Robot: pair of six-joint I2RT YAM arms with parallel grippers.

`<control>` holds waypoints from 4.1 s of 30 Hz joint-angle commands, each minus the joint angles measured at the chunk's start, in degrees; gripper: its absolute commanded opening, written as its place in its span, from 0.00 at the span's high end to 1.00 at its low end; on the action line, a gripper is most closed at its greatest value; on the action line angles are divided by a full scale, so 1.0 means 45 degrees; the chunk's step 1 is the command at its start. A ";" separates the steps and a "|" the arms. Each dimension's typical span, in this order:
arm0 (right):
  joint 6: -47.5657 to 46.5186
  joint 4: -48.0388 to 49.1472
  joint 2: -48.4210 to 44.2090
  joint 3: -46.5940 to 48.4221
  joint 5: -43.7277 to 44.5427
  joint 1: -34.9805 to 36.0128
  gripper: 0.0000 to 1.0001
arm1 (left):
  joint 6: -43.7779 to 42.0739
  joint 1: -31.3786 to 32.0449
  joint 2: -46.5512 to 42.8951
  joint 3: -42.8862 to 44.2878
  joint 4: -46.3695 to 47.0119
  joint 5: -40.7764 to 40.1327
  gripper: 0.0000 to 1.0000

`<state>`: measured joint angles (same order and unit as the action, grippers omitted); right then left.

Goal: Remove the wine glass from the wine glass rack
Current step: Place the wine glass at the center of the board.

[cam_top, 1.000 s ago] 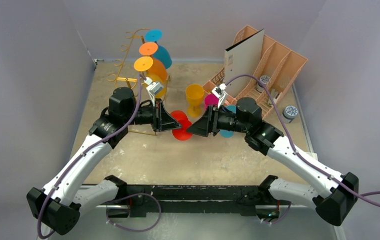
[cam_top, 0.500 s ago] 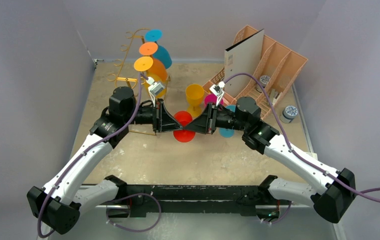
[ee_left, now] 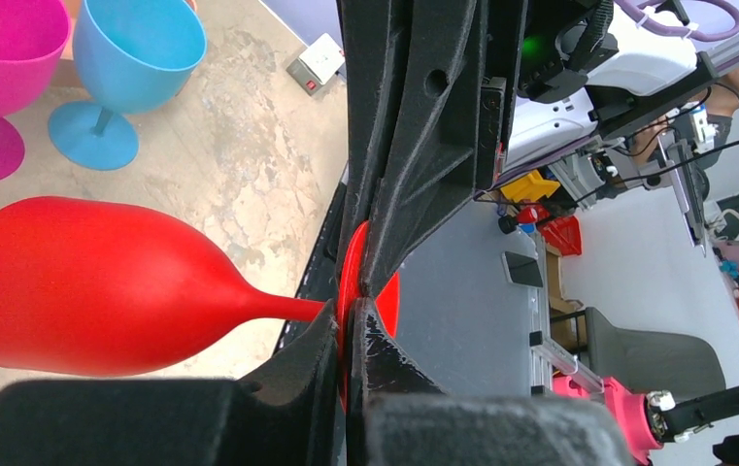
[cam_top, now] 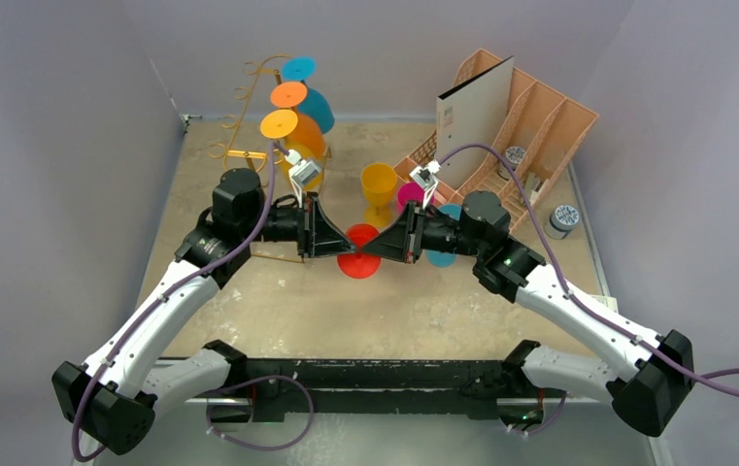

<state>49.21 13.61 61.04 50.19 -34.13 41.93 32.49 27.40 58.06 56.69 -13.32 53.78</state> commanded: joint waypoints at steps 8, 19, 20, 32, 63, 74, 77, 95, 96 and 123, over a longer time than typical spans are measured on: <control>-0.0185 0.0879 -0.0442 -0.0101 0.0111 -0.0021 1.00 | 0.0035 0.0004 0.0226 0.0448 -0.0346 0.0035 0.69; -0.0722 0.2094 -0.0796 -0.0915 0.0783 -0.0016 1.00 | 0.2131 0.0042 -0.0490 -0.1465 0.1728 0.1196 0.42; -0.0706 0.2204 -0.0762 -0.0929 0.0811 -0.0018 1.00 | 0.2327 0.0071 -0.0506 -0.1574 0.1954 0.1199 0.42; -0.0780 0.2323 -0.0824 -0.1181 0.1270 -0.0010 1.00 | 0.2213 0.0630 -0.0296 -0.1570 0.2216 0.0170 0.70; -0.0766 0.1371 -0.0969 -0.0510 0.1329 -0.0015 0.53 | -0.0166 0.0690 -0.1402 -0.1873 0.2750 0.0273 1.00; -0.3872 -0.4742 -0.2164 0.2665 0.2962 -0.0016 0.30 | -0.4587 0.0726 -0.3392 -0.2917 0.1755 0.0836 1.00; -0.4316 -0.5668 -0.2361 0.3062 0.3571 -0.0012 0.27 | -0.6319 0.0696 -0.3843 -0.3155 0.1111 0.1404 1.00; -0.5948 -1.3565 0.3149 0.9771 0.0226 -0.1323 0.15 | -1.6062 0.0713 -0.4137 -0.2651 -0.4500 -0.0276 1.00; -0.6035 -1.3816 0.3430 1.0145 0.0129 -0.1371 0.15 | -1.6382 0.0709 -0.3870 -0.2438 -0.4735 -0.0196 1.00; -0.6252 -1.4920 0.7333 1.4270 -0.1104 -0.1623 0.31 | -2.0408 0.1656 -0.3685 -0.3138 -0.5388 -0.2722 1.00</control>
<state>22.39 -51.70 92.36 109.54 -36.10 34.81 -57.87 34.17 41.25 43.16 -39.94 41.32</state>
